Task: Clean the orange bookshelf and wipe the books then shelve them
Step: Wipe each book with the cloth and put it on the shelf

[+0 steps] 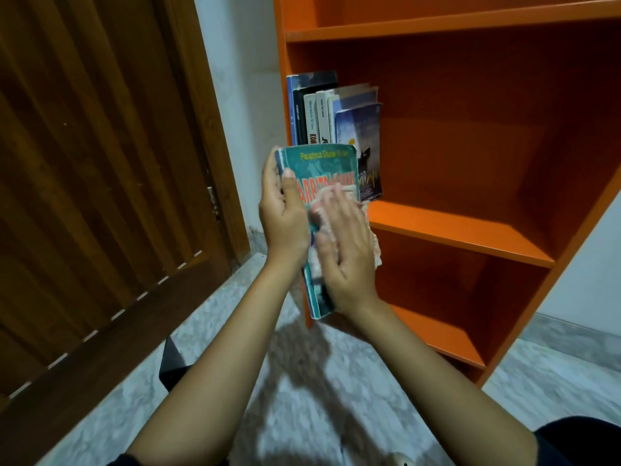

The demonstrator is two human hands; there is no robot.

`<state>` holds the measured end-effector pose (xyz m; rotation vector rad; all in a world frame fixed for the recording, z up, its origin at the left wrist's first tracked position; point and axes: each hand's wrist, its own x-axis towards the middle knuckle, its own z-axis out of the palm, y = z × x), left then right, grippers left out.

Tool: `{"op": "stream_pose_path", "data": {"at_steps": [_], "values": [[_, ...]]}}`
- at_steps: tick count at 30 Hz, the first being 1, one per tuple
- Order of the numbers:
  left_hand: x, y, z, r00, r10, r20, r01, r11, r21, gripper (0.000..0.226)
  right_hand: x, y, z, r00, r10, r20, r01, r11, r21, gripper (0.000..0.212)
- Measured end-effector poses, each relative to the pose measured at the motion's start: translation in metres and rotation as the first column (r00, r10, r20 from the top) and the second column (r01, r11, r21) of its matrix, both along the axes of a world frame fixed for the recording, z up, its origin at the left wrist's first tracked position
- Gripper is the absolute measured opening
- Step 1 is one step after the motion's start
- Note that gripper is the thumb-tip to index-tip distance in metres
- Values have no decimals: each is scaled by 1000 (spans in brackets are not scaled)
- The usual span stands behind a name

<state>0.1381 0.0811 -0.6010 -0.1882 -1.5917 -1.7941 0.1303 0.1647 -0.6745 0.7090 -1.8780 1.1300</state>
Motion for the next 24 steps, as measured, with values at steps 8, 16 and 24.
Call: {"op": "stream_pose_path", "data": {"at_steps": [8, 16, 24], "values": [[-8, -4, 21, 995, -100, 22, 95, 980, 175, 37, -11, 19, -31, 993, -68, 101, 86, 978, -192, 45], [-29, 30, 45, 988, -106, -109, 114, 991, 69, 39, -44, 57, 10, 931, 280, 233, -79, 779, -622, 38], [-109, 78, 42, 974, 42, -224, -60, 996, -73, 44, -124, 122, 46, 877, 368, 309, -146, 817, -557, 36]]}}
